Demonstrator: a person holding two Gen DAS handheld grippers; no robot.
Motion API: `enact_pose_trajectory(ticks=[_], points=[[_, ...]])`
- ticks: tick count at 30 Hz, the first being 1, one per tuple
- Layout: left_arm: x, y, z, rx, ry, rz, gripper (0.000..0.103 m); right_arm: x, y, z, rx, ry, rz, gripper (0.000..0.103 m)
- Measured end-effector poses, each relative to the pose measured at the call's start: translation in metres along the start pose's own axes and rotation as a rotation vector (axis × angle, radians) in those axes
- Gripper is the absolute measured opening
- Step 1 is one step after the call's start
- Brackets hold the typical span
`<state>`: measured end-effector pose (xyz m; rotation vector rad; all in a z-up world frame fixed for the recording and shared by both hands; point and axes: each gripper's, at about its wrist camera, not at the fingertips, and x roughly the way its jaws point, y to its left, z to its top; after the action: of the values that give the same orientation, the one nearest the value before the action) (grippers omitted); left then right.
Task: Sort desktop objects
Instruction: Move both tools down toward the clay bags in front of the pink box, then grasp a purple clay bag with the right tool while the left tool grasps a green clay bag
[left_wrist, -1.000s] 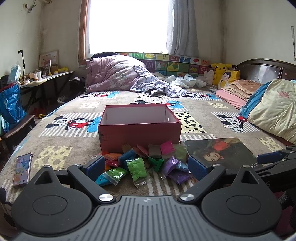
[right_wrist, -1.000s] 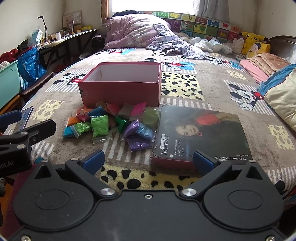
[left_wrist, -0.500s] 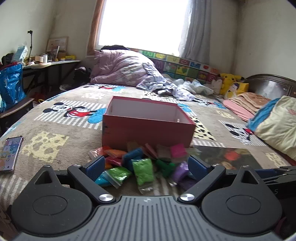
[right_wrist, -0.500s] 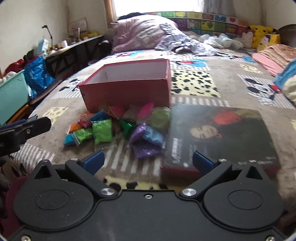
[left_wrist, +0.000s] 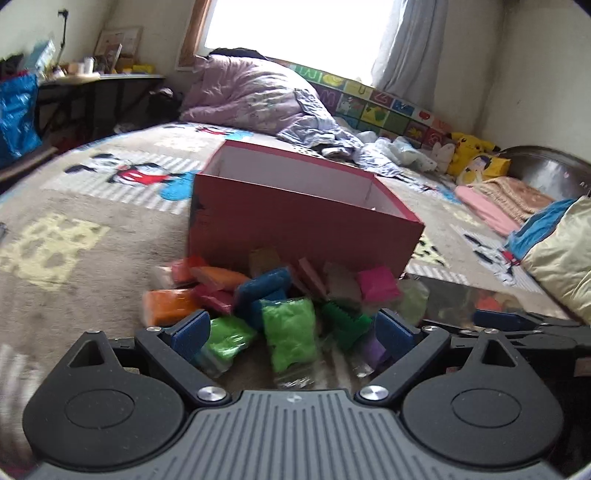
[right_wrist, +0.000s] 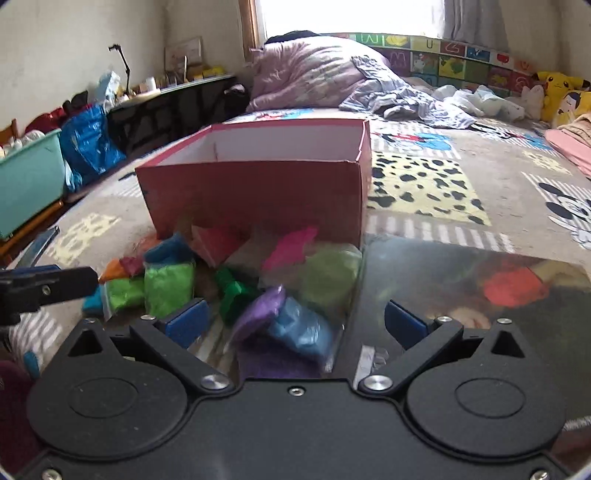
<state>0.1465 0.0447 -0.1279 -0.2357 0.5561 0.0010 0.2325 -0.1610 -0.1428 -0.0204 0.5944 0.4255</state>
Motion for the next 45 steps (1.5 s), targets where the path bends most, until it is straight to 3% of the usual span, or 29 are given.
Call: enact_pose_trajectory(ticks=[3,7,9,11,14,16,24,27,32,40,45], points=[[0.011,0.0,-0.004,0.0,-0.004,-0.014,0.096,0.002,-0.001,-0.005,-0.029,-0.056,0.001,0.101],[0.025,0.0,-0.01,0.0,-0.01,-0.032,0.096,0.007,-0.002,-0.015,-0.08,-0.066,0.0,0.095],[0.032,0.0,-0.013,-0.001,-0.013,-0.041,0.096,0.009,-0.002,-0.015,-0.092,-0.064,0.008,0.075],[0.037,0.001,-0.013,-0.004,-0.01,-0.047,0.083,0.012,-0.001,-0.016,-0.1,-0.061,0.017,0.068],[0.045,0.004,-0.013,-0.012,0.0,-0.056,0.074,0.017,0.003,-0.019,-0.107,-0.052,0.032,0.068],[0.05,0.007,-0.013,-0.017,0.007,-0.062,0.062,0.021,0.006,-0.02,-0.112,-0.046,0.042,0.068],[0.074,0.012,-0.013,-0.039,0.048,-0.092,0.04,0.037,0.015,-0.025,-0.102,-0.016,0.085,0.067],[0.078,0.011,-0.012,-0.031,0.046,-0.102,0.033,0.041,0.019,-0.026,-0.108,-0.015,0.106,0.056],[0.083,0.013,-0.014,-0.057,0.068,-0.134,0.033,0.046,0.024,-0.027,-0.125,-0.007,0.124,0.039],[0.093,0.016,-0.017,-0.085,0.09,-0.148,0.033,0.049,0.025,-0.029,-0.113,-0.003,0.149,0.034],[0.088,0.014,-0.017,-0.07,0.075,-0.15,0.019,0.045,0.017,-0.027,-0.056,-0.014,0.183,0.014]])
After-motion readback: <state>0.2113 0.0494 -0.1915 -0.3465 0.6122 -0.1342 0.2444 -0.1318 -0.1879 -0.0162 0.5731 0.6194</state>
